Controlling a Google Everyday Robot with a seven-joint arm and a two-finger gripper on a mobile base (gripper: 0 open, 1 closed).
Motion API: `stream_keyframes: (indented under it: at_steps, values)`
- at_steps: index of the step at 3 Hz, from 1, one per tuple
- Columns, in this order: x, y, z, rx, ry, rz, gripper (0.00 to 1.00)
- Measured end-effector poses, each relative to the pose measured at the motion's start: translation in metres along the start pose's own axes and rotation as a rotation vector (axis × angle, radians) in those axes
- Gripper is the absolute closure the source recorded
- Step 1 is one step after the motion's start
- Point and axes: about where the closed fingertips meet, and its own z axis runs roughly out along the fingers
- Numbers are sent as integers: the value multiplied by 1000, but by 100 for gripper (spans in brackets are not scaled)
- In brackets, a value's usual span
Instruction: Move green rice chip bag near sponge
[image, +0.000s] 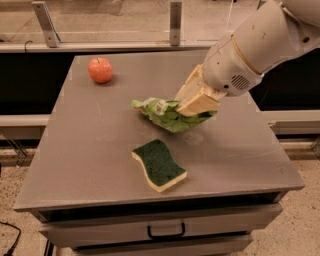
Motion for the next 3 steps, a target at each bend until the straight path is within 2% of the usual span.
stream_keyframes:
  at_steps: [1,2,3]
  values:
    - [-2,1,1,-2,-1,-4,22]
    - [-4,2,1,-4,0,-8,0]
    - [-4,2,1,-4,0,-8,0]
